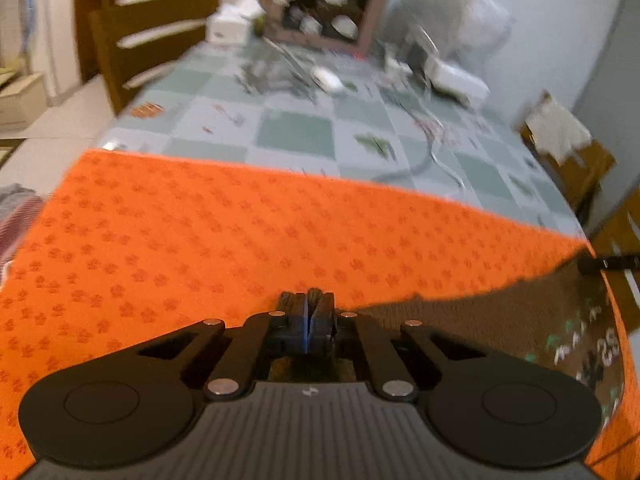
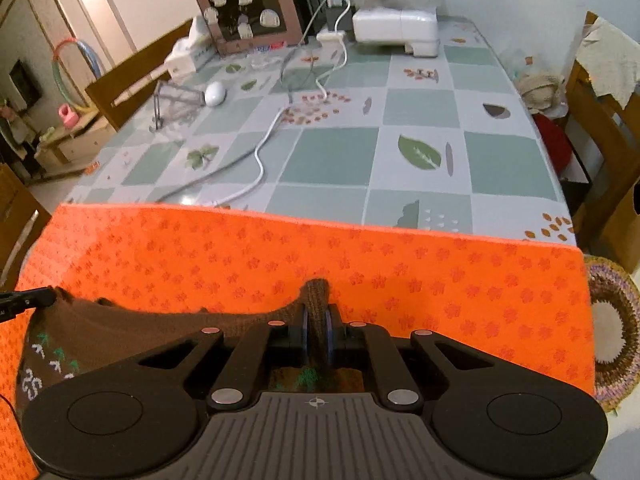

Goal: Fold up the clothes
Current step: 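Open both grippers and release the folded vest onto the mat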

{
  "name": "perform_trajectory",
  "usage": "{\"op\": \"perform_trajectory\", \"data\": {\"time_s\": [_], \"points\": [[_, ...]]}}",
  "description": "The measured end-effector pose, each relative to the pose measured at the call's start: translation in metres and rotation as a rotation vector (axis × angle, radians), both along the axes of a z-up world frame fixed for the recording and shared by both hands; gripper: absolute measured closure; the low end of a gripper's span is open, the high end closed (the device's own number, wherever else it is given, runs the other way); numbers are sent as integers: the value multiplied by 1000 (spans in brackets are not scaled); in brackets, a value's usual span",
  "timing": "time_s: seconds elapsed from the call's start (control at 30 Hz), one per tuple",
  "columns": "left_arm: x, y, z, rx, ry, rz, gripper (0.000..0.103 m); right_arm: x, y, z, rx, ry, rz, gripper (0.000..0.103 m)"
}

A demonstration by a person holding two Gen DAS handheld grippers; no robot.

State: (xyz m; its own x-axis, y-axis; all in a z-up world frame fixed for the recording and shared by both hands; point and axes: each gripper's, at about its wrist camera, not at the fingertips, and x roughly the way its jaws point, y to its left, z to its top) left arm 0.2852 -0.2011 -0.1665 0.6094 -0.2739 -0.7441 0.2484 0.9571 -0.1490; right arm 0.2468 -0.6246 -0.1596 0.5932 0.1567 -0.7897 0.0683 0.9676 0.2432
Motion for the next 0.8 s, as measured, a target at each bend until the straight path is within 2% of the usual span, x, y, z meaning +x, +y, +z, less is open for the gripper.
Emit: {"op": "perform_trajectory", "data": {"time_s": [0.07, 0.23, 0.33, 0.4, 0.43, 0.47, 0.5, 0.6, 0.8], "points": [[1, 2, 1, 7, -9, 28, 98, -1, -2, -2, -1, 6, -12, 92], [8, -7, -14, 73, 25, 30, 96, 4, 4, -20, -32, 62, -1, 90], [8, -11, -17, 96, 28, 19, 91, 0, 5, -15, -45, 55, -10, 77], [7, -9, -12, 88, 34, 20, 83, -5, 3, -7, -37, 41, -26, 62], [7, -7, -10, 78, 38, 27, 71, -10, 1, -2, -35, 33, -37, 59], [6, -4, -7, 67, 42, 40, 54, -17, -1, 0, -27, 34, -52, 55], [5, 1, -4, 52, 45, 56, 51, -25, -3, -1, -16, 38, -68, 53], [-1, 15, 9, 10, 45, 87, 50, -48, -7, -1, 15, 50, -117, 48], [-25, 31, 30, 5, 38, 88, 46, -94, -15, -2, 78, 74, -215, 44]]}}
